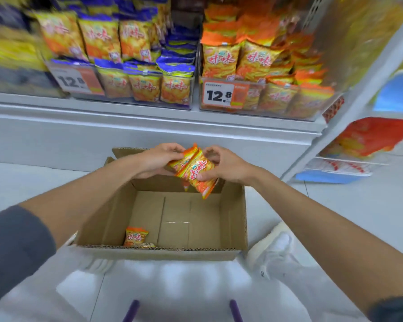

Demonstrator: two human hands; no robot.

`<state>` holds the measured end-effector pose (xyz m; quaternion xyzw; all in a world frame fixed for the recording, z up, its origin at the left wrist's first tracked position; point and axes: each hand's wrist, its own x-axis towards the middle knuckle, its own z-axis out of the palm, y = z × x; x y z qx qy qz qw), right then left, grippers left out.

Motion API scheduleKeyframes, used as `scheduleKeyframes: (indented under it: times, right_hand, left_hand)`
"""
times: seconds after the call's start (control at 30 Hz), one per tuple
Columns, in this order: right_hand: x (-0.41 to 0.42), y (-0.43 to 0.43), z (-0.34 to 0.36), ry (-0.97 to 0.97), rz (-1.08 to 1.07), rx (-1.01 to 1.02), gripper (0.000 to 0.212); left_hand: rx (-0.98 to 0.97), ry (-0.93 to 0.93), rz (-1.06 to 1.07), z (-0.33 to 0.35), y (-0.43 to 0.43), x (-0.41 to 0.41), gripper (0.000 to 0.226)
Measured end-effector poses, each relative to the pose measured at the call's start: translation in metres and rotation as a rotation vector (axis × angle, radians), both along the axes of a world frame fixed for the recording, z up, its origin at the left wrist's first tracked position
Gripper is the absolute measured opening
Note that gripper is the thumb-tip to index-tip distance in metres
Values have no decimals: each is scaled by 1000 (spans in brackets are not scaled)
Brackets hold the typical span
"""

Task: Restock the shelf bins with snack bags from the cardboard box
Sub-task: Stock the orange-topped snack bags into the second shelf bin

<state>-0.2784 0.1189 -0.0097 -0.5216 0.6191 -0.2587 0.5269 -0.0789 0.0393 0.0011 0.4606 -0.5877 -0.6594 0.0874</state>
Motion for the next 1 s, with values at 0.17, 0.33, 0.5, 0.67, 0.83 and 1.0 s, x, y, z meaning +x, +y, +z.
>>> scheduleKeyframes:
  times: [0.17,0.33,0.5,0.67,0.83,1.0]
  right_hand:
    - [-22,14,55,-130,-58,-58,43]
    - [-42,17,89,-157,-147,-113,65]
    - [-87,19,117,-159,-301,-235,56]
    - [-149,7,141,-198,-561,-441,56]
    - [-193,-41,149,-92,-703,-553,50]
    - [-218,-103,157,22,-723,-475,56]
  left_hand:
    - [-16,132,-53,59,10,-29,35]
    - [-108,159,-110,100,11,-64,62]
    - [-602,114,-114,130,7,-117,50]
    - [-1416,2,55,139,-30,-170,33]
    - [-1824,-386,-174,118,-87,-195,47]
    - [-2058,-295,-29,95,-104,-195,36]
